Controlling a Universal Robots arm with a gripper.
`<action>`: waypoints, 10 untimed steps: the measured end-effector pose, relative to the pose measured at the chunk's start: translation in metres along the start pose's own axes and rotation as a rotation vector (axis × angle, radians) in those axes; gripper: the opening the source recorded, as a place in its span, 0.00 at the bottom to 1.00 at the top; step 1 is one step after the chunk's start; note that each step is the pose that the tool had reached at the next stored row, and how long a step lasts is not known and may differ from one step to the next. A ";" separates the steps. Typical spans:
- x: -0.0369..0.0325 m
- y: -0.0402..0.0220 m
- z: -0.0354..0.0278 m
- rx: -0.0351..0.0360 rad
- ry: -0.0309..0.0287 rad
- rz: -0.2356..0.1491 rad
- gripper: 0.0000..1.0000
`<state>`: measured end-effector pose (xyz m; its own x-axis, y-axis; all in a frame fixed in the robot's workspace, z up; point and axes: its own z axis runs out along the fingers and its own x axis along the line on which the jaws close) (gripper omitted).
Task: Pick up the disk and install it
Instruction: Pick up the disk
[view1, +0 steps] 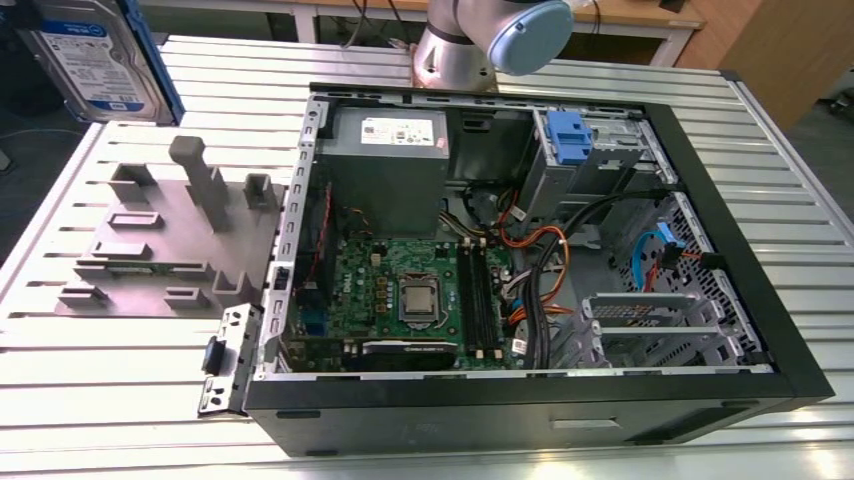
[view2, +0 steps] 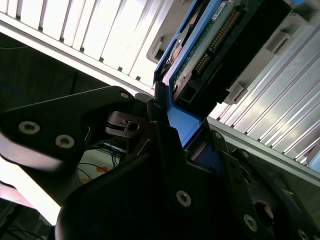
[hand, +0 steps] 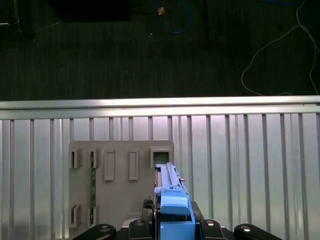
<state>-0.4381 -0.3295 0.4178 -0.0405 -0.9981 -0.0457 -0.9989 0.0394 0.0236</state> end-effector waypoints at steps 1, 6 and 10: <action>0.0000 0.0000 -0.0002 0.0000 0.0001 0.000 0.37; 0.0000 0.0000 -0.0012 0.0000 0.0000 0.000 0.37; -0.0001 0.0000 -0.0018 0.0000 0.0000 0.000 0.37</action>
<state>-0.4381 -0.3296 0.4197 -0.0405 -0.9981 -0.0456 -0.9989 0.0394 0.0236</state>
